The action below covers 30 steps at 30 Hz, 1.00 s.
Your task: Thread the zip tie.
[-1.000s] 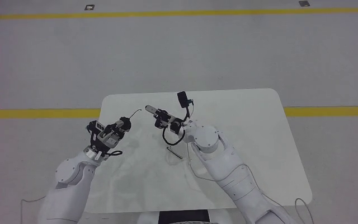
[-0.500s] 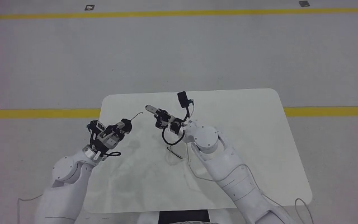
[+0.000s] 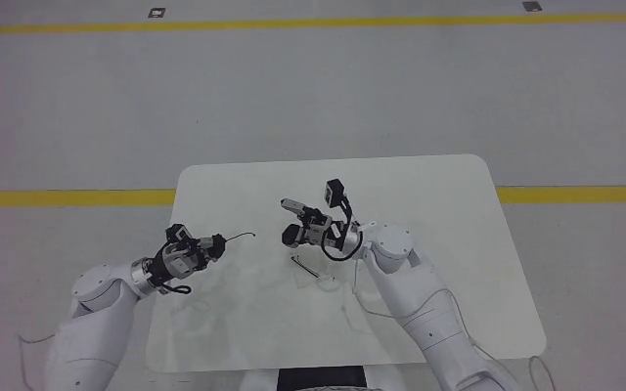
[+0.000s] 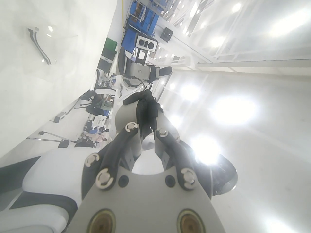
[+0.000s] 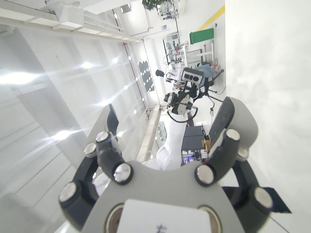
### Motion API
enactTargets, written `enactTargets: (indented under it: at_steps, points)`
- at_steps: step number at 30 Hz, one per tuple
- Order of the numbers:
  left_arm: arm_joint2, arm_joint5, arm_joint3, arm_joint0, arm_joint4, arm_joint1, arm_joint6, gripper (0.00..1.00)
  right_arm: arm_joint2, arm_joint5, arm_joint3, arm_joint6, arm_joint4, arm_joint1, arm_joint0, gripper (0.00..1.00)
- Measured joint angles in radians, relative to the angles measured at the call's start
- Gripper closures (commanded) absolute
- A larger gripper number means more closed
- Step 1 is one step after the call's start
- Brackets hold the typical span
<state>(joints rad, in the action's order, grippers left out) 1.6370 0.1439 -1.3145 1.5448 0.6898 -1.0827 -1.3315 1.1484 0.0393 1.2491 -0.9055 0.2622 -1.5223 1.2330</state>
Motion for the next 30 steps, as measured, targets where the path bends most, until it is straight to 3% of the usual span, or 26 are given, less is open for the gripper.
enactTargets:
  at_steps: [6,8,16,28,29,30]
  points:
    - [-0.002,-0.008,-0.002,-0.002,-0.007,0.000,0.003,1.00,-0.001,0.001,-0.002,0.001,-0.004,0.000,-0.001,0.00]
    - [-0.016,0.006,-0.003,-0.001,0.007,-0.002,0.016,1.00,-0.005,0.009,-0.009,-0.006,0.017,-0.001,0.007,0.00]
    - [-0.083,0.073,0.027,-0.017,0.087,-0.004,-0.025,1.00,-0.025,-0.004,-0.145,-0.135,0.253,-0.010,-0.010,0.00]
    - [-0.088,0.057,0.024,-0.022,0.087,-0.003,-0.018,1.00,-0.039,0.004,-0.156,-0.117,0.293,-0.010,0.001,0.00]
    - [-0.088,0.057,0.024,-0.022,0.087,-0.003,-0.018,1.00,-0.042,0.003,-0.162,-0.121,0.301,-0.010,-0.001,0.16]
    - [-0.088,0.057,0.024,-0.022,0.087,-0.003,-0.018,1.00,-0.046,0.001,-0.168,-0.126,0.307,-0.010,-0.003,0.40]
